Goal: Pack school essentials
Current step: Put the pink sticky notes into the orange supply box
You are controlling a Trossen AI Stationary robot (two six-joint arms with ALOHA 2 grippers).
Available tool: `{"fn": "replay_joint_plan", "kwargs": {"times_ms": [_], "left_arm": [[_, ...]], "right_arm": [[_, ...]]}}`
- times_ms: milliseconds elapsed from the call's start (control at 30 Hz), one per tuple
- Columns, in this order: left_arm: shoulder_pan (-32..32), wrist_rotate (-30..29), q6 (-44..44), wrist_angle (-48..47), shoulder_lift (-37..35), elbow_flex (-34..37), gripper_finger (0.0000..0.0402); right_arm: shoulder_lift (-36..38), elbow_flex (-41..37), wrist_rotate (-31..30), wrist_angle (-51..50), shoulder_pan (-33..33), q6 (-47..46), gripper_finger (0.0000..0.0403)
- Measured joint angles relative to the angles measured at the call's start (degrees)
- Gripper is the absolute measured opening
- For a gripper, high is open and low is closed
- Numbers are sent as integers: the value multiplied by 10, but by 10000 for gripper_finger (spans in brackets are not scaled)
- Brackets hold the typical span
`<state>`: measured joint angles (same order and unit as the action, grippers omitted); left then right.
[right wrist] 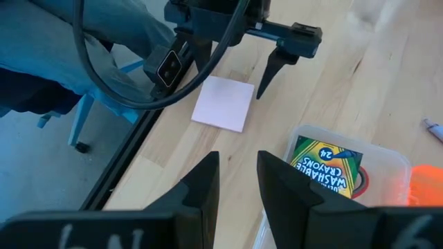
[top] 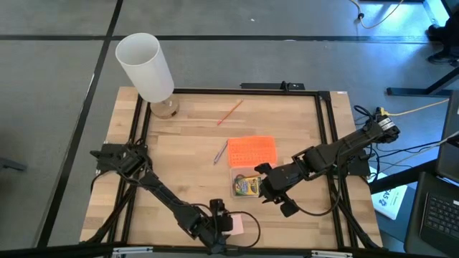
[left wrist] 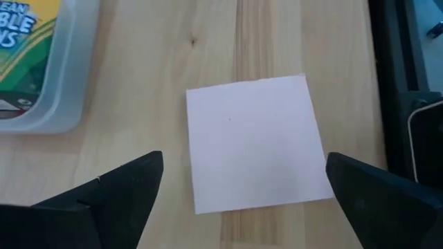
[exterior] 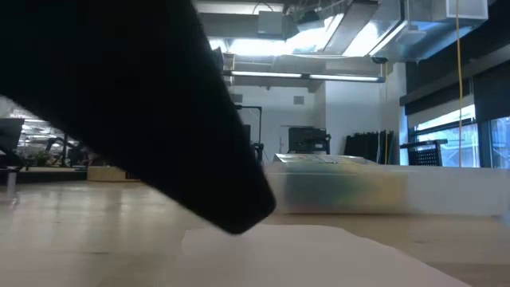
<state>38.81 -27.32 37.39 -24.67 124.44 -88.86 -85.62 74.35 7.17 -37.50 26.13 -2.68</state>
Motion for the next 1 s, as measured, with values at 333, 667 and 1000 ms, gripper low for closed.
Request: {"fn": "replay_joint_plan", "kwargs": {"times_ms": [333, 667, 1000], "left_arm": [[-1, 3, 6, 59, 0, 41, 399], [-1, 2, 14, 149, -1, 91, 399], [7, -6, 27, 181, -1, 102, 399]], "right_arm": [[0, 0, 0, 0, 0, 0, 101], [0, 0, 0, 0, 0, 0, 101], [0, 0, 0, 0, 0, 0, 101]]}}
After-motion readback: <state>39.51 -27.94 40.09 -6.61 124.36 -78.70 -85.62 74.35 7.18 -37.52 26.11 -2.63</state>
